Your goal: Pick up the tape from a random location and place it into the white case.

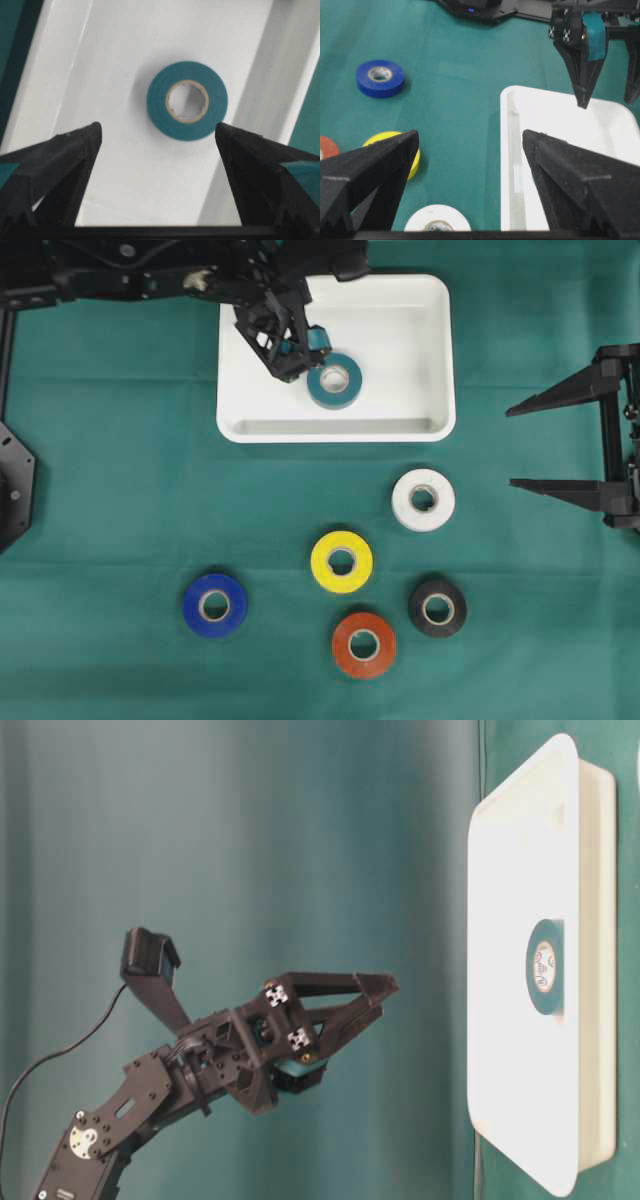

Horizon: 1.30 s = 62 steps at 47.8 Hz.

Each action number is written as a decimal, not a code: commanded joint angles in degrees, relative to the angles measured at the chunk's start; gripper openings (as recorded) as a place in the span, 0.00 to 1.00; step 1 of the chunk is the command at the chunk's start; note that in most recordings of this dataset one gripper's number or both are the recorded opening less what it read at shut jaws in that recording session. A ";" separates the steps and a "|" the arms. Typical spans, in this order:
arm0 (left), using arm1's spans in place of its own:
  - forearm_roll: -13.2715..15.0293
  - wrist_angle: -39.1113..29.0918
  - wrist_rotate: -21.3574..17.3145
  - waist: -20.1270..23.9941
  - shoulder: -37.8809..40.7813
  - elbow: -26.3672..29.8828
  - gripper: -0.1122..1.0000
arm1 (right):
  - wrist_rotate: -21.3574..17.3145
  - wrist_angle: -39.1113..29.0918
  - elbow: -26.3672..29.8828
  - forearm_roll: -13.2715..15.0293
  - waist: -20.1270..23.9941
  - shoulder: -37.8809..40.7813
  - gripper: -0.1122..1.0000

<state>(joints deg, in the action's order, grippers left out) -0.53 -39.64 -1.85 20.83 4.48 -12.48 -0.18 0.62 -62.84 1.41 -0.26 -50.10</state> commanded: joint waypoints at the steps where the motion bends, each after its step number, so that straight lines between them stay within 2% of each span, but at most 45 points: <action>1: -0.09 0.26 0.00 -0.18 -2.02 0.00 0.98 | 0.09 0.18 1.67 0.09 -0.09 0.18 0.91; 10: -0.09 0.26 0.26 -2.29 -2.46 -0.97 0.98 | 0.00 0.18 1.76 0.09 -0.09 0.18 0.91; 30: -0.09 0.35 0.26 -15.12 -2.55 -1.93 0.98 | -0.09 0.18 1.76 0.09 -0.18 0.26 0.91; 47: -0.09 0.88 0.26 -15.38 -6.06 -4.83 0.97 | -0.35 0.09 1.76 0.00 -0.18 0.26 0.91; 62: -0.09 4.31 0.26 -15.38 -16.79 -11.87 0.97 | -0.35 -0.18 1.85 0.00 -0.26 0.09 0.91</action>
<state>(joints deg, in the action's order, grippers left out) -0.53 -36.83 -1.67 5.45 -8.35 -23.55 -0.35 0.26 -62.58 1.41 -0.35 -50.19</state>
